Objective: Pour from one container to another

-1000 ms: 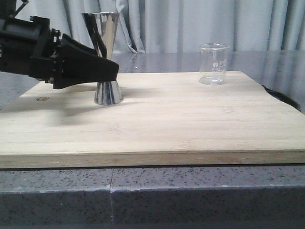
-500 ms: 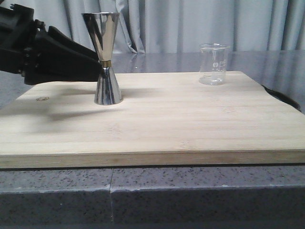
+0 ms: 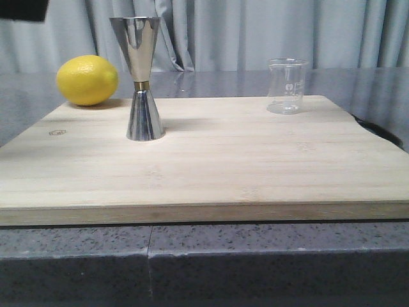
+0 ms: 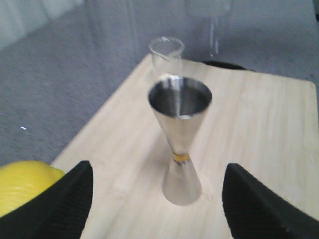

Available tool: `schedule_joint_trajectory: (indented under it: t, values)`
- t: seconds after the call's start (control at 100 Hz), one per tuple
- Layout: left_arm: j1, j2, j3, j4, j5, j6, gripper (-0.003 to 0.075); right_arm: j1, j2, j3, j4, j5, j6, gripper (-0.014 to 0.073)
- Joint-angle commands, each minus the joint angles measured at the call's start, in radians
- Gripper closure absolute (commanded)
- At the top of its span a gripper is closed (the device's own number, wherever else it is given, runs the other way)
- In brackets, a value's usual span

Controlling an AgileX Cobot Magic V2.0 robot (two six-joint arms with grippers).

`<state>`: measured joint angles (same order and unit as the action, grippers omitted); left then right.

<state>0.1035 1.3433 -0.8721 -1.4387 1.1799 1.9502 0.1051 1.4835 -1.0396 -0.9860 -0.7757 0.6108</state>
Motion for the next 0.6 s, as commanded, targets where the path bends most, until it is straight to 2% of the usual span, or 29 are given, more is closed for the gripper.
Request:
schedule_joint_trajectory:
  t: [0.0,0.18,0.25,0.37,0.46,0.59]
  values:
    - [0.065,-0.078,-0.027,-0.169,0.083,-0.022,0.0259,-0.024,-0.058,-0.056,0.073,0.073,-0.002,-0.0037]
    - [0.225,-0.147,-0.027,-0.413,-0.031,-0.08,0.0262,-0.076,-0.139,-0.096,0.073,0.248,-0.004,-0.0037]
    - [0.266,-0.15,-0.057,-0.412,-0.125,-0.101,0.0263,-0.091,-0.186,-0.112,0.073,0.362,-0.006,-0.0037]
    - [0.276,-0.15,-0.129,-0.412,-0.294,-0.126,0.0263,-0.116,-0.275,-0.136,0.066,0.577,-0.006,-0.0036]
    - [0.276,-0.15,-0.186,-0.412,-0.306,-0.126,0.0263,-0.131,-0.341,-0.137,0.029,0.665,-0.006,-0.0036]
    - [0.276,-0.15,-0.279,-0.412,-0.331,-0.136,0.0263,-0.134,-0.411,-0.137,-0.014,0.712,-0.006,-0.0036]
